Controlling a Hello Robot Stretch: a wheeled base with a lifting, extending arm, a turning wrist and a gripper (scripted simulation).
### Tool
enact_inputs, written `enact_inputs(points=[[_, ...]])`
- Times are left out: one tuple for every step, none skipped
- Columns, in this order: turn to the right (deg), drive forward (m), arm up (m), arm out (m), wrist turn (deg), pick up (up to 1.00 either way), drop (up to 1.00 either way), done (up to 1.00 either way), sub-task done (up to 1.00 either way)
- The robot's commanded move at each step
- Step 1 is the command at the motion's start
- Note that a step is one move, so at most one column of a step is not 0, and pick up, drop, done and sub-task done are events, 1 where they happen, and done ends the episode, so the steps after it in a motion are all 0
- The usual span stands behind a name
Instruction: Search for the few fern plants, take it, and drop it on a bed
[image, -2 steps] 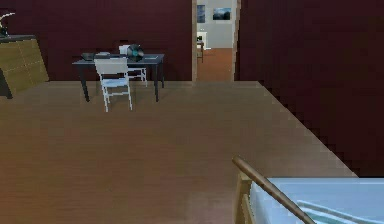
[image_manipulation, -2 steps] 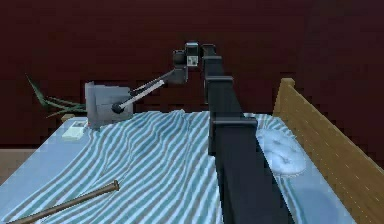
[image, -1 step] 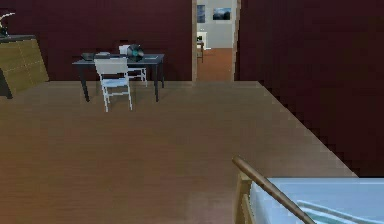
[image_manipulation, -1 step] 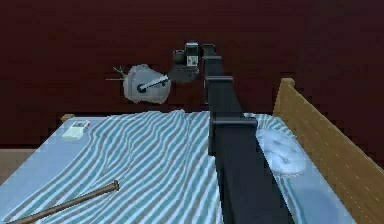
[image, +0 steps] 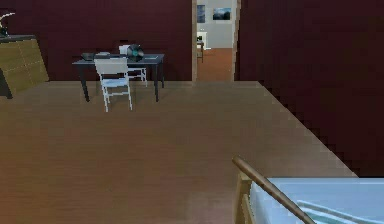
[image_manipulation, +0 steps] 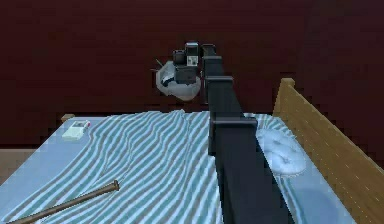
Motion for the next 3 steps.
enact_inputs(points=[[0.0,0.00,-0.30,0.00,0.0,0.00,0.00,0.00,0.00],[0.0,0.00,-0.32,0.00,0.0,0.00,0.00,0.00,0.00],[0.0,0.00,0.00,0.00,0.0,0.00,1.00,0.00,0.00]])
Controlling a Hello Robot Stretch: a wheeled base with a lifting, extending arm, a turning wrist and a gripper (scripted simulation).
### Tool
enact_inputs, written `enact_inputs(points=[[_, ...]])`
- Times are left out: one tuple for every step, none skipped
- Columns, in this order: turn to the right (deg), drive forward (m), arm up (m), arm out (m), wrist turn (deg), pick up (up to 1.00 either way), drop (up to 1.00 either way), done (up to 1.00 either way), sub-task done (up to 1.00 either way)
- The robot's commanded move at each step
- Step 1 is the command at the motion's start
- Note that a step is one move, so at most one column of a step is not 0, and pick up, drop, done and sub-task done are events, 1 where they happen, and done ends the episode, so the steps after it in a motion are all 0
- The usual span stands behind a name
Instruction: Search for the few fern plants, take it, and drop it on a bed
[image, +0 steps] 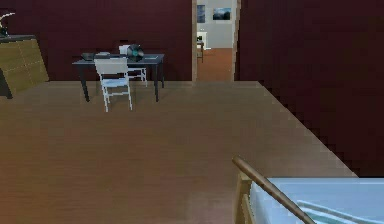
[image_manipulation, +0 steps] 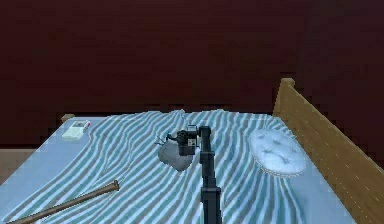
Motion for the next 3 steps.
enact_inputs(points=[[0.0,0.00,0.10,0.00,0.0,0.00,0.00,0.00,0.00],[0.0,0.00,0.00,-0.08,0.0,0.00,0.00,0.00,0.00],[0.0,0.00,0.00,0.00,0.0,0.00,0.00,1.00,0.00]])
